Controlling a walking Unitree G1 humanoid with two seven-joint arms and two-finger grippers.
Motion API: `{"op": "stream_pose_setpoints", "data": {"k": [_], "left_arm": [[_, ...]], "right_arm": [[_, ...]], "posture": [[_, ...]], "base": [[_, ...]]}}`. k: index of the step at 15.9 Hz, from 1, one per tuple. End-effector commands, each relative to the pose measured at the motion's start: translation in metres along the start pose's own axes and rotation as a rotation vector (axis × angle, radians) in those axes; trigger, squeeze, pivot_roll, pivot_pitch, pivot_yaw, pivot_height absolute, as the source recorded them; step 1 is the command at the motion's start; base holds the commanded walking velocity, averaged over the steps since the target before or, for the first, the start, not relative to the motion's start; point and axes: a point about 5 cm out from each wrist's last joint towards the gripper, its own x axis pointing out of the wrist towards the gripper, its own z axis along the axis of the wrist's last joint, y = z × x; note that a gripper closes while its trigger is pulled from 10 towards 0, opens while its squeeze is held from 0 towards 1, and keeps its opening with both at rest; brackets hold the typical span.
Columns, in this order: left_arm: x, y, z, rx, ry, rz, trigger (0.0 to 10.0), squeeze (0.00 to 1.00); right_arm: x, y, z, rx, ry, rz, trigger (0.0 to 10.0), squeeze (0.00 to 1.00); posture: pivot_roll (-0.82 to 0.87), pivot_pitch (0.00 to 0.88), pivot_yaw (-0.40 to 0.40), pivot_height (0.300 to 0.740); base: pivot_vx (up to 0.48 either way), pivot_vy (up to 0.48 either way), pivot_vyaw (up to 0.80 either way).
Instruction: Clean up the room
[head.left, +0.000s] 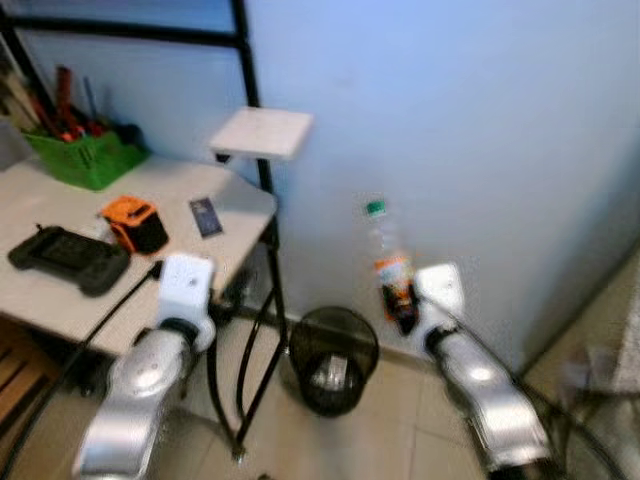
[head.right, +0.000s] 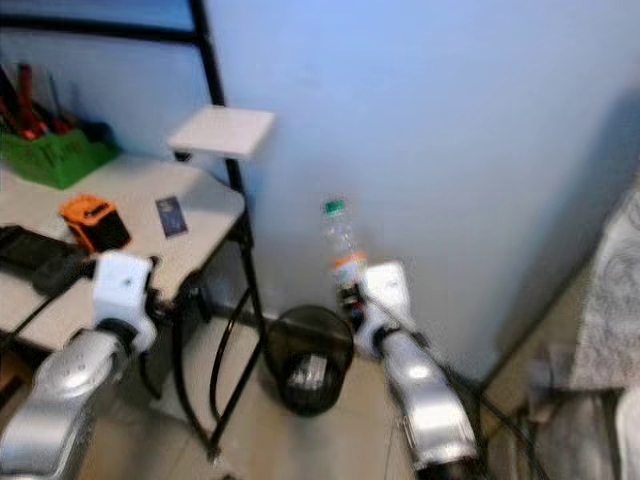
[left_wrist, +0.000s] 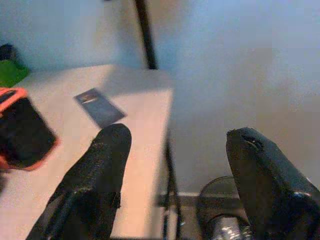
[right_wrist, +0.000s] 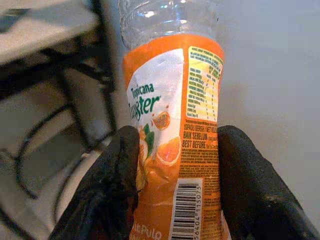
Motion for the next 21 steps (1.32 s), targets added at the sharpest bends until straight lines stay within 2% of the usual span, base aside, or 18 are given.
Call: {"op": "stream_pose_setpoints", "data": {"k": [1, 6, 8, 9, 11, 12, 13, 14, 15, 18, 21], "left_arm": [[0.002, -0.003, 0.006, 0.000, -0.022, -0.017, 10.0, 0.00], [0.002, -0.010, 0.002, 0.017, 0.004, -0.096, 10.0, 0.00], [0.000, -0.018, -0.005, 0.074, 0.056, -0.217, 10.0, 0.00], [0.000, -0.020, -0.006, 0.092, 0.064, -0.252, 10.0, 0.00], [-0.001, -0.026, -0.010, 0.158, 0.112, -0.404, 10.0, 0.00], [-0.001, -0.027, -0.010, 0.172, 0.130, -0.465, 10.0, 0.00], [-0.001, -0.028, -0.009, 0.184, 0.135, -0.494, 10.0, 0.00], [-0.003, -0.028, -0.009, 0.228, 0.163, -0.598, 10.0, 0.00], [-0.004, -0.028, -0.008, 0.244, 0.175, -0.634, 10.0, 0.00], [-0.008, -0.025, -0.011, 0.286, 0.214, -0.688, 10.0, 0.00], [-0.016, -0.024, -0.014, 0.295, 0.235, -0.709, 10.0, 0.00]], "right_arm": [[-0.001, -0.008, 0.003, -0.017, -0.001, -0.028, 10.0, 0.00], [-0.001, -0.010, -0.012, -0.102, 0.109, 0.005, 10.0, 0.00], [0.005, -0.005, -0.032, -0.156, 0.234, 0.090, 10.0, 0.00], [0.007, -0.004, -0.036, -0.178, 0.257, 0.104, 10.0, 0.00], [0.022, 0.003, -0.053, -0.283, 0.352, 0.138, 10.0, 0.00], [0.030, 0.005, -0.054, -0.291, 0.369, 0.127, 10.0, 0.00], [0.033, 0.007, -0.054, -0.290, 0.376, 0.119, 10.0, 0.00], [0.046, 0.014, -0.052, -0.291, 0.393, 0.112, 10.0, 0.00], [0.050, 0.017, -0.050, -0.294, 0.397, 0.108, 10.0, 0.00], [0.063, 0.016, -0.037, -0.312, 0.380, 0.032, 10.0, 0.00], [0.075, 0.011, -0.014, -0.355, 0.339, -0.028, 10.0, 0.00]], "posture": [[-0.02, 0.000, 0.057, 0.740], [-0.02, 0.000, 0.049, 0.740], [-0.02, 0.000, 0.048, 0.740], [-0.02, 0.000, 0.048, 0.740], [-0.01, 0.000, 0.045, 0.740], [-0.01, 0.000, 0.046, 0.740], [-0.01, 0.000, 0.044, 0.740], [-0.01, 0.000, 0.039, 0.740], [-0.01, 0.000, 0.034, 0.740], [0.00, 0.000, 0.024, 0.740], [-0.01, 0.025, 0.011, 0.740]], "base": [[0.334, 0.000, 0.00], [0.332, 0.000, 0.00], [0.000, 0.000, 0.00], [0.000, 0.000, 0.00], [0.000, 0.000, 0.00], [0.000, 0.000, 0.00], [0.000, 0.000, 0.00], [0.000, 0.000, 0.00], [0.000, 0.000, 0.00], [0.000, 0.000, 0.00], [0.000, 0.000, 0.00]]}}
